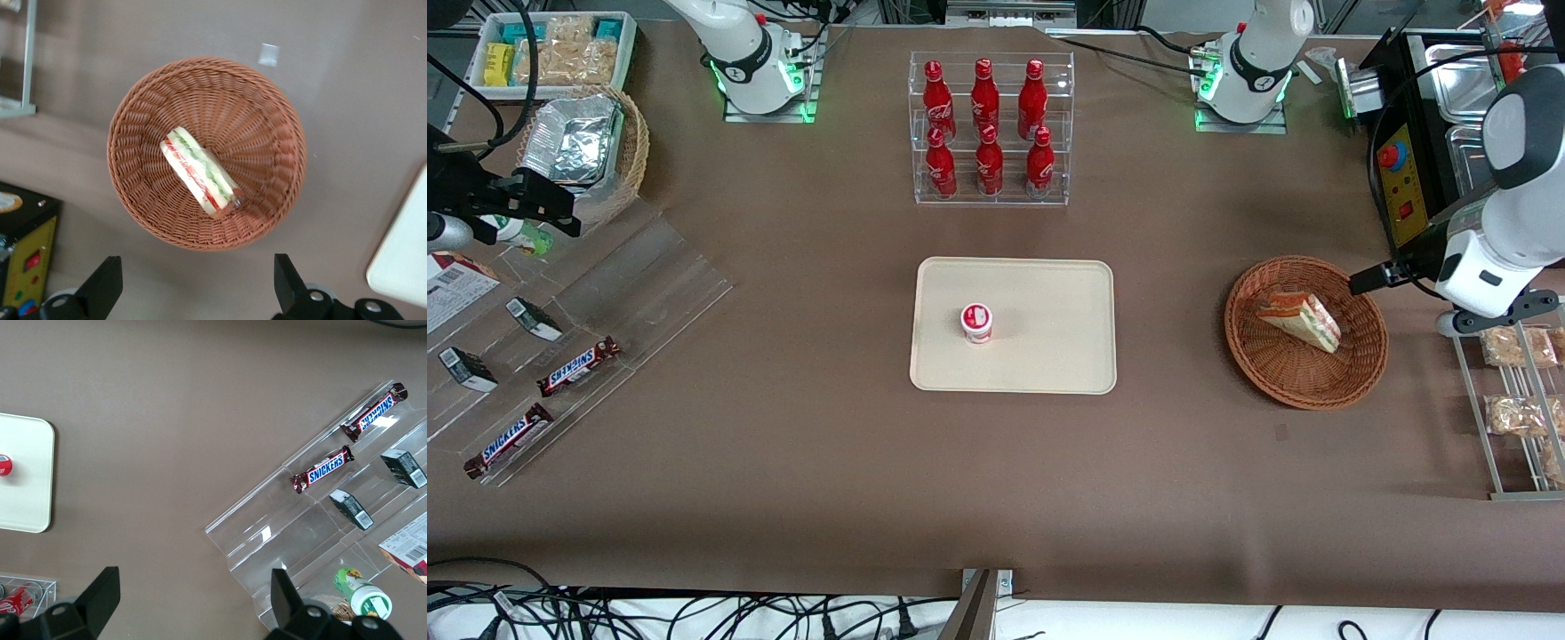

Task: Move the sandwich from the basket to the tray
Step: 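Move the left gripper down over the wrapped sandwich in the wicker basket, then lower the left gripper around the sandwich and close it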

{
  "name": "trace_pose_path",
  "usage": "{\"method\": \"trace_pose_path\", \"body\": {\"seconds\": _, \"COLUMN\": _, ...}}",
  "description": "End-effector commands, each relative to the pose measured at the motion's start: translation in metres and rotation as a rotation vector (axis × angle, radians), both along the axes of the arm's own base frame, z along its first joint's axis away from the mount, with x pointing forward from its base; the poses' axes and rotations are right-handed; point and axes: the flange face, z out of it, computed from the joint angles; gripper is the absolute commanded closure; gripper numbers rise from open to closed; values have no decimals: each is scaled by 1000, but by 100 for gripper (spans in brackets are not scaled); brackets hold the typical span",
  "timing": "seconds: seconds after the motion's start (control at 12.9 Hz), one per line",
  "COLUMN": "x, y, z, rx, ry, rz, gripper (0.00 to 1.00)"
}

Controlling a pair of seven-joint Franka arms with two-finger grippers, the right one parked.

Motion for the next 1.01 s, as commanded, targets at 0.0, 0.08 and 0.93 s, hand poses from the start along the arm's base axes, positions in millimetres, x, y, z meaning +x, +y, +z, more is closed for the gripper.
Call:
{"method": "trace_pose_path", "body": {"seconds": 0.0, "x": -11, "y": -2, "z": -21, "rx": 69, "ry": -25, "rz": 154, "gripper": 0}}
{"method": "trace_pose_path", "body": {"seconds": 0.08, "x": -16, "y": -3, "z": -36, "rx": 74, "ry": -29, "rz": 195, "gripper": 0}}
{"method": "trace_pose_path", "body": {"seconds": 0.93, "x": -37, "y": -17, "z": -172, "rx": 167, "ry": -137, "rz": 564, "gripper": 0}}
